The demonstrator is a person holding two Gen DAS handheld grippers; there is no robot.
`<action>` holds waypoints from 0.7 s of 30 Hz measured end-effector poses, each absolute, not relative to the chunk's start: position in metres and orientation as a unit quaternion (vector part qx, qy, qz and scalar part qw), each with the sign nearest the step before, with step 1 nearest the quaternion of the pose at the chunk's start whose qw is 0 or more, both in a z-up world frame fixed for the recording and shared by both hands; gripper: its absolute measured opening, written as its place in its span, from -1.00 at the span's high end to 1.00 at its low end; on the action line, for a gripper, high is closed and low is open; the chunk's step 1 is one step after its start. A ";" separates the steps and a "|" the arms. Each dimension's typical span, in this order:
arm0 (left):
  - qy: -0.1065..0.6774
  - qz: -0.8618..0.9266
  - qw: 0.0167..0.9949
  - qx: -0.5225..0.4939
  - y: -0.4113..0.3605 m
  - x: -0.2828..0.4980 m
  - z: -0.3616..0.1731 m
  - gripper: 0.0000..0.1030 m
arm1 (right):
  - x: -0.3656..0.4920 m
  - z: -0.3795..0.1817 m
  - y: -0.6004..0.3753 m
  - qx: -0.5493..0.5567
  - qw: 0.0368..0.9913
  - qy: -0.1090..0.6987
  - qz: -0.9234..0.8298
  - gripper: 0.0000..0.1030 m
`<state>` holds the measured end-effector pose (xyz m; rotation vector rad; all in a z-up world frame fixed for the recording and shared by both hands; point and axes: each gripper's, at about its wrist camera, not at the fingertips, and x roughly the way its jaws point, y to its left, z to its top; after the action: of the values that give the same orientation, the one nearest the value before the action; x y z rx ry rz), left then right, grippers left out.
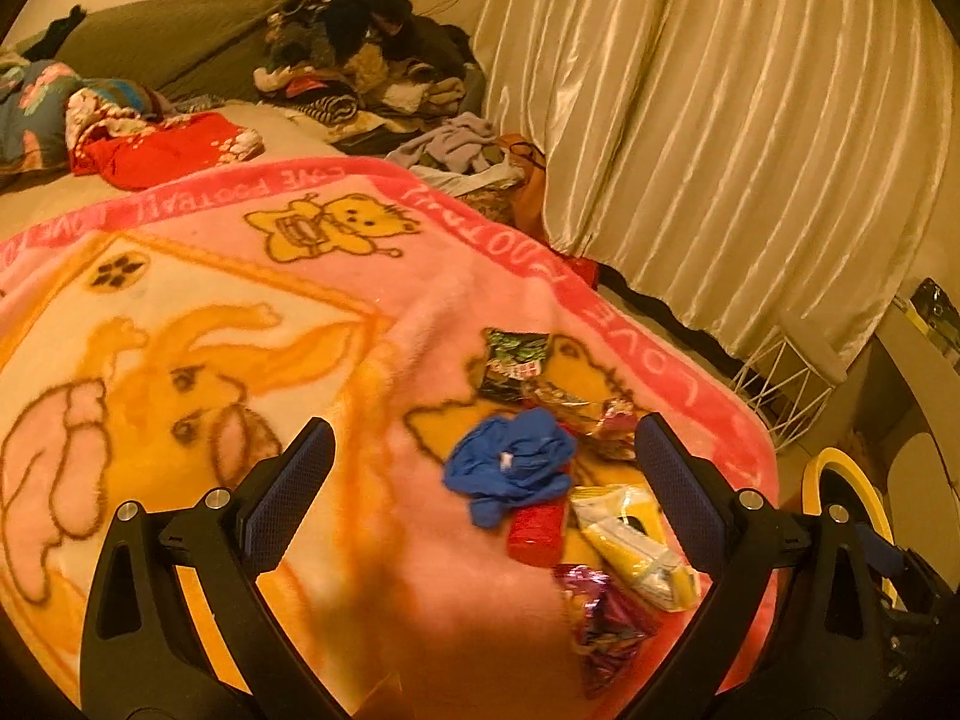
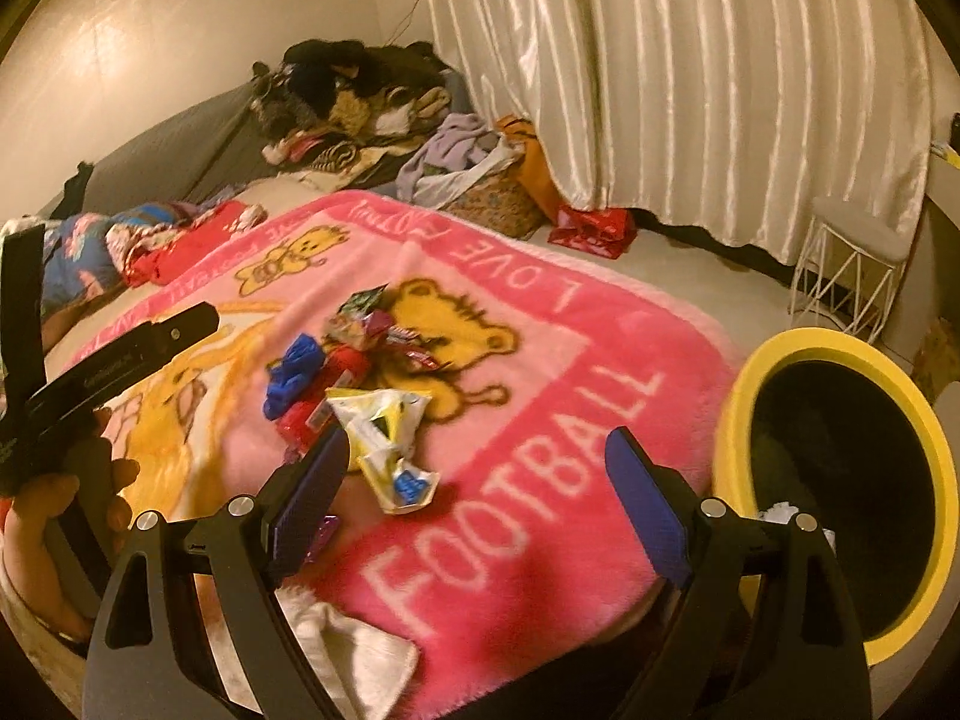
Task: Collect trash
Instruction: 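Move both open tools back over the remaining wrappers on the blanket, then grasp the blue cloth with left tool while right tool grasps yellow-white snack bag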
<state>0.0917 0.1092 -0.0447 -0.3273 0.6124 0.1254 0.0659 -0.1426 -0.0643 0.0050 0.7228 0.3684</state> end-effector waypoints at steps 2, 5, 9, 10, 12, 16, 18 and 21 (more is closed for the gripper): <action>0.305 0.062 0.936 -0.161 0.114 0.094 -0.048 -0.79 | 0.069 -0.067 -0.137 0.000 0.916 0.357 0.184 -0.64; 0.314 0.062 0.933 -0.162 0.119 0.097 -0.053 -0.79 | 0.075 -0.073 -0.129 -0.009 0.911 0.368 0.187 -0.64; 0.326 0.051 0.929 -0.170 0.124 0.102 -0.059 -0.75 | 0.084 -0.084 -0.119 -0.014 0.902 0.387 0.190 -0.64; 0.329 0.044 0.928 -0.170 0.123 0.104 -0.060 -0.70 | 0.087 -0.086 -0.116 -0.015 0.900 0.392 0.192 -0.64; 0.337 0.026 0.925 -0.174 0.121 0.108 -0.063 -0.66 | 0.091 -0.092 -0.111 -0.018 0.896 0.399 0.195 -0.63; 0.357 0.001 0.915 -0.190 0.118 0.120 -0.074 -0.39 | 0.100 -0.103 -0.104 -0.022 0.883 0.422 0.204 -0.52; 0.369 -0.010 0.910 -0.187 0.114 0.127 -0.079 -0.28 | 0.105 -0.107 -0.101 -0.019 0.877 0.433 0.207 -0.45; 0.378 -0.022 0.908 -0.179 0.107 0.134 -0.083 -0.22 | 0.110 -0.116 -0.092 -0.028 0.868 0.448 0.213 -0.33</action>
<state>0.1338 0.1073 -0.0833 -0.3692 0.7806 -0.0461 0.1102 -0.0922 -0.1158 -0.0586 0.9382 0.4451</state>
